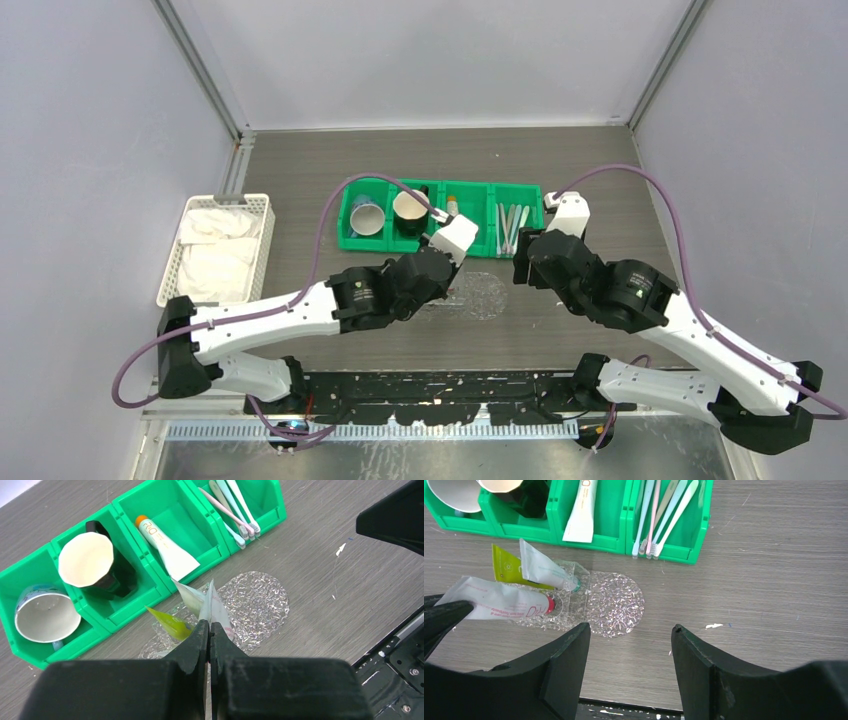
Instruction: Prepare toiletry sets of a toothbrush and toothpaste on the tray
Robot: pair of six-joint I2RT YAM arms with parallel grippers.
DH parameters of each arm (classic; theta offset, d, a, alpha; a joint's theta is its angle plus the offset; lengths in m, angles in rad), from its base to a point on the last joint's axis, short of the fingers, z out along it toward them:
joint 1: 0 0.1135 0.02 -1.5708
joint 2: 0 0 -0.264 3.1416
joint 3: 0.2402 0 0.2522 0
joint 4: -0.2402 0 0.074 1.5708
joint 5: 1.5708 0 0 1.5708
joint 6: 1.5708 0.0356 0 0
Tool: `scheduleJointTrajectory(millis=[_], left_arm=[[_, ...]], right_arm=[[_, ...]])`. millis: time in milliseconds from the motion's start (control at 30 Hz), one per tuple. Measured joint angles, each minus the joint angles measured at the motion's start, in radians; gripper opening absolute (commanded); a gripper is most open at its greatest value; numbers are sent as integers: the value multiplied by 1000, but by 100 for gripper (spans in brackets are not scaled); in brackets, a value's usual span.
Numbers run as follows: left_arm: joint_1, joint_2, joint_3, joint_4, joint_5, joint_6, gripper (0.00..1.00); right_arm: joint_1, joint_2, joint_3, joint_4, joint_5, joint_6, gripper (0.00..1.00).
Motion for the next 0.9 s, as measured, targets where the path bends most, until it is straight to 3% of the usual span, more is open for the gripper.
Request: scheduleJointTrajectory(millis=[900], left_arm=[[1, 0, -45, 56, 13, -18, 1]], right_arm=[[-17, 2, -66, 48, -43, -3, 66]])
